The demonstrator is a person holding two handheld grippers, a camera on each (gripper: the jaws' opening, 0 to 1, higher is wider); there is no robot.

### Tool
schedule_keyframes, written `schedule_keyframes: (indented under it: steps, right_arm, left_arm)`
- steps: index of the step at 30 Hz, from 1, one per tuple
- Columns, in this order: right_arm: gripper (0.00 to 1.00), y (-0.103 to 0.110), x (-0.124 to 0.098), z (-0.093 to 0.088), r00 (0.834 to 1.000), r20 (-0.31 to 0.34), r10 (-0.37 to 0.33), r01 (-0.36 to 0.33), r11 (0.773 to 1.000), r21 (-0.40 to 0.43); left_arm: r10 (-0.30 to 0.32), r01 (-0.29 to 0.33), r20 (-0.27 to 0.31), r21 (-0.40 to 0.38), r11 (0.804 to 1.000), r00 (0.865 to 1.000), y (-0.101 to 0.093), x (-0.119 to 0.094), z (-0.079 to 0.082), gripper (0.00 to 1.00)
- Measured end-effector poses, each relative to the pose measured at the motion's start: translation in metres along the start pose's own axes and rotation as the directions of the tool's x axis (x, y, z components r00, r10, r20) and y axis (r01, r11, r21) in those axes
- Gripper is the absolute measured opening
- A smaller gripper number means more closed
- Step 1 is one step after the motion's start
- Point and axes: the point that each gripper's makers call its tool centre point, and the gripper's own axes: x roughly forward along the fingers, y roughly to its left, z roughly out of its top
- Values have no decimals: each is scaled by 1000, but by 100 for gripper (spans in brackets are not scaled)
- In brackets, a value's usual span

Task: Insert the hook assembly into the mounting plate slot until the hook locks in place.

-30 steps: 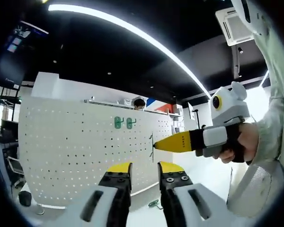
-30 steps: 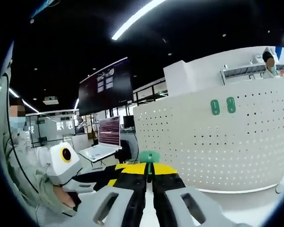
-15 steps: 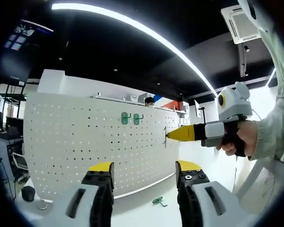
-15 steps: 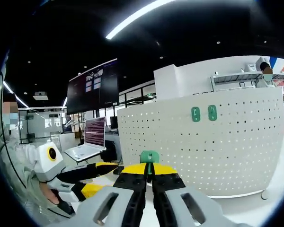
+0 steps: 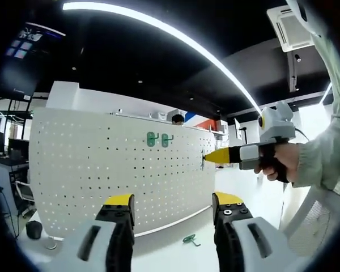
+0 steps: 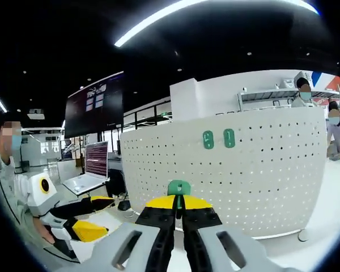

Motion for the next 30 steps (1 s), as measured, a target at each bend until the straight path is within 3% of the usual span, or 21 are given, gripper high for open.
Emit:
schedule_keyframes:
  steps: [4,12,23,30]
  right_arm:
    - [1,-21,3,13,999,21,-50,51,997,-56]
    - [1,-61,12,41,988,67,-138,144,986,-87]
    - [1,-87,37,67,975,106,-196,210,968,-141]
    - [1,-97,47,67,970,106,-219,232,962,-145]
  left_arm:
    - [1,-1,-4,5,1000,1000,0,0,-1,57]
    - [9,-9,-2,26,1000,1000,3,-1,0,57]
    - [-2,2,-3,44,999,1000,1,0,0,57]
    - [-3,3,-1,49,999,1000,1,-1,1,57]
